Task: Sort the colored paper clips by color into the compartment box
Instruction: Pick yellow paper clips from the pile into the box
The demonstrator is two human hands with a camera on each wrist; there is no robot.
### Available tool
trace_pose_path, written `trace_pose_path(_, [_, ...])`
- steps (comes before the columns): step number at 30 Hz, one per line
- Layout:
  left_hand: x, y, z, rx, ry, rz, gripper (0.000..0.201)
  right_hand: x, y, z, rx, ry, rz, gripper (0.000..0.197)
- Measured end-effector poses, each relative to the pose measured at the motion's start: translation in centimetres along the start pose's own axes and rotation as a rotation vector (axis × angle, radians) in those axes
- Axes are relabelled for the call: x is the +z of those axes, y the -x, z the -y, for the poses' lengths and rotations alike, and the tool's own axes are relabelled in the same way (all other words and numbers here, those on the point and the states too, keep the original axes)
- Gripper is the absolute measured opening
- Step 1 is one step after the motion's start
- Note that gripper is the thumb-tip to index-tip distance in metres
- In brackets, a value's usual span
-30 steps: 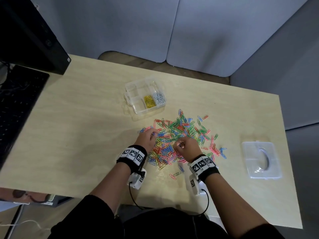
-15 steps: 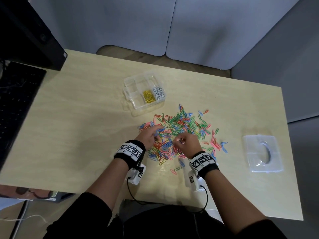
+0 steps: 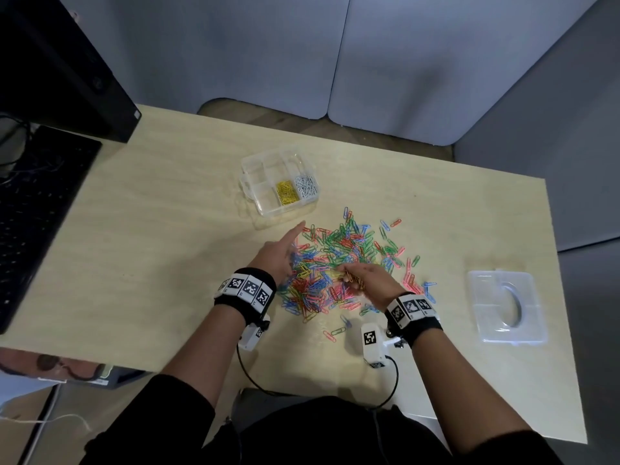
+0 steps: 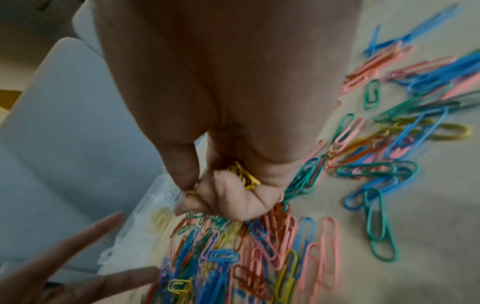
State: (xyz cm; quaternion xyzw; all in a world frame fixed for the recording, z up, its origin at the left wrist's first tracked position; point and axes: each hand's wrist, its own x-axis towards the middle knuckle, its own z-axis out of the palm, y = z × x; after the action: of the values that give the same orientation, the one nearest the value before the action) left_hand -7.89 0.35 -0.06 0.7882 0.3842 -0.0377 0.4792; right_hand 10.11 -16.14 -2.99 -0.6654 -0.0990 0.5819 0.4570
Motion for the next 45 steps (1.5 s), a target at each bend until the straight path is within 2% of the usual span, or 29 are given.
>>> trace_pose_path(3, [-0.2,-0.1,0.2,0.048,-0.108,-0.05,0.06,0.6,0.1,0.4,0.045,-0.079,0.073,0.022])
trace_pose_path(5, [0.1,-0.1,0.1,0.054,-0.19,-0.055,0.041,1.0,0.0,0.5,0.024,-0.038,0.049,0.018])
trace_pose_path(7, [0.8,-0.1,0.3,0.053,-0.235,-0.038,0.032,1.5,0.3,0.8,0.0,-0.069,0.064,0.019])
trace_pose_path(11, [1.9,-0.4,0.6,0.041,-0.306,-0.026,0.017,1.8,0.6,1.2,0.048,-0.25,0.166,0.022])
trace_pose_path(12, [2.0,-0.5,0.5,0.038,-0.33,-0.024,0.019,1.6,0.2,0.9,0.035,-0.179,0.13,0.026])
trace_pose_path(14, [2.4,-1.0,0.6,0.032,-0.364,-0.025,0.024,1.1,-0.3,0.2,-0.082,0.159,-0.002,0.027])
trace_pose_path(17, [2.8,-1.5,1.0,0.051,-0.408,-0.052,0.023,0.5,-1.0,-0.2,-0.251,0.711,-0.199,0.011])
trace_pose_path(19, [2.9,-1.7,1.4,0.073,-0.403,-0.067,0.02,0.9,-1.3,-0.4,-0.299,0.971,-0.254,0.009])
trace_pose_path(22, [2.9,-1.8,1.8,0.088,-0.381,-0.063,0.016,1.4,-1.8,-1.0,-0.356,1.066,-0.26,0.012])
trace_pose_path(24, [2.8,-1.9,1.9,0.096,-0.36,-0.047,0.015,1.5,-1.8,-1.1,-0.353,1.086,-0.209,0.012])
trace_pose_path(26, [2.8,-1.8,1.9,0.089,-0.322,-0.048,0.015,1.5,-1.6,-1.0,-0.349,1.052,-0.129,0.012])
trace_pose_path(28, [2.8,-1.7,1.9,0.06,-0.275,-0.055,0.016,1.0,-1.3,-1.0,-0.33,0.896,-0.077,0.015])
trace_pose_path(32, [2.5,-1.1,1.5,-0.012,-0.1,-0.097,0.014,0.3,0.2,-0.3,-0.107,0.355,0.072,0.024])
trace_pose_path(34, [2.2,-1.0,1.4,-0.077,0.031,-0.101,0.019,0.6,0.8,0.0,-0.022,0.092,0.153,0.017])
trace_pose_path(36, [2.0,-1.0,1.6,-0.145,0.141,-0.07,0.024,1.2,1.1,0.4,0.025,-0.108,0.158,0.004])
trace_pose_path(38, [2.0,-0.9,1.7,-0.196,0.19,-0.025,0.025,1.9,1.3,1.1,0.065,-0.251,0.158,0.005])
trace_pose_path(41, [2.1,-0.6,1.5,-0.246,0.226,-0.007,0.014,2.7,1.2,1.7,0.143,-0.345,0.162,0.028])
trace_pose_path(43, [2.3,-0.6,1.2,-0.236,0.172,-0.018,0.02,3.0,0.7,1.6,0.165,-0.246,0.074,0.038])
trace_pose_path(45, [2.5,-0.6,1.1,-0.19,0.013,-0.047,0.024,3.0,0.1,1.1,0.11,-0.034,-0.041,0.04])
